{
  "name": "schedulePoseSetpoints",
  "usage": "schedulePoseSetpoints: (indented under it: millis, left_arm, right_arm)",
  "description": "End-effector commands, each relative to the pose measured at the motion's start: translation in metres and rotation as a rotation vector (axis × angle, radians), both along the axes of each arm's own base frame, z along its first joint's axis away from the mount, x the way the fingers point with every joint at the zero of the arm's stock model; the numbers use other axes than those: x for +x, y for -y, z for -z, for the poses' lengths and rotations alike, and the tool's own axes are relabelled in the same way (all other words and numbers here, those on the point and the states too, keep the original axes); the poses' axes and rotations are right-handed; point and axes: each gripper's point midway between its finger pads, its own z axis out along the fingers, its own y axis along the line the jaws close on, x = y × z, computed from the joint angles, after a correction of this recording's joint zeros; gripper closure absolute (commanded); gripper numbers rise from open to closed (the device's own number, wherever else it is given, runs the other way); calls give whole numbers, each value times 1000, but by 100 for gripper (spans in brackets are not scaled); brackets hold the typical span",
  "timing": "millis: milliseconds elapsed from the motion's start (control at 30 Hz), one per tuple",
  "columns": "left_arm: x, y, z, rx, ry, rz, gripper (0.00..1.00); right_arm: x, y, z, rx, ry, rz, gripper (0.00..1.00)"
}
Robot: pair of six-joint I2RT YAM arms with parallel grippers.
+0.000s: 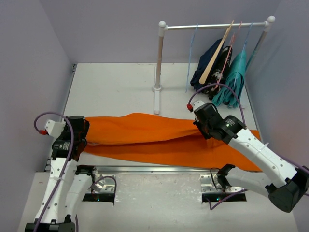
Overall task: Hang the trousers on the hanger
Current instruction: Fold the trousers at the center of the board.
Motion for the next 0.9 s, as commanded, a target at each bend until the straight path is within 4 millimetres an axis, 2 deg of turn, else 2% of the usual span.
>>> schedulePoseSetpoints:
  millis: [0, 133, 200, 267, 333, 400, 467, 533, 600, 633, 667, 733, 800, 867]
  left_arm:
    - [-4, 1, -27, -26, 125, -19, 0]
    - [-2, 8, -51, -34, 180, 28, 0]
    - [24, 20, -52, -50, 207, 122, 0]
    - [53, 52, -31, -146, 180, 288, 0]
    - [80, 71, 3, -224, 104, 365, 0]
    - [93, 89, 36, -305, -5, 408, 0]
    - [99, 100, 58, -324, -93, 409, 0]
    - [104, 101, 90, -342, -201, 377, 0]
    - [104, 102, 110, -356, -263, 354, 0]
    - [104, 101, 117, -357, -281, 346, 0]
    - [106, 98, 126, -353, -294, 322, 0]
    - [106, 92, 141, -345, -333, 269, 0]
    - [105, 85, 152, -335, -389, 215, 0]
    - [99, 68, 168, -324, -475, 103, 0]
  right_arm:
    - [3, -5, -5, 24, 29, -3, 100]
    - [5, -1, -10, 15, 49, 14, 100]
    - [3, -6, -8, 34, 37, -1, 100]
    - [2, -11, -3, 48, 13, -15, 99]
    - [1, -15, 7, 41, -32, -28, 98]
    - [-2, -21, 20, 37, -91, -44, 98]
    - [-7, -28, 31, 46, -151, -67, 94]
    - [-13, -38, 47, 56, -237, -95, 87]
    - [-18, -48, 57, 90, -284, -121, 70]
    - [-17, -49, 57, 97, -283, -122, 67]
    - [-15, -56, 58, 128, -275, -126, 54]
    - [-4, -68, 54, 192, -221, -123, 44]
    - [5, -73, 48, 235, -169, -75, 41]
    - [20, -77, 40, 297, -95, -4, 33]
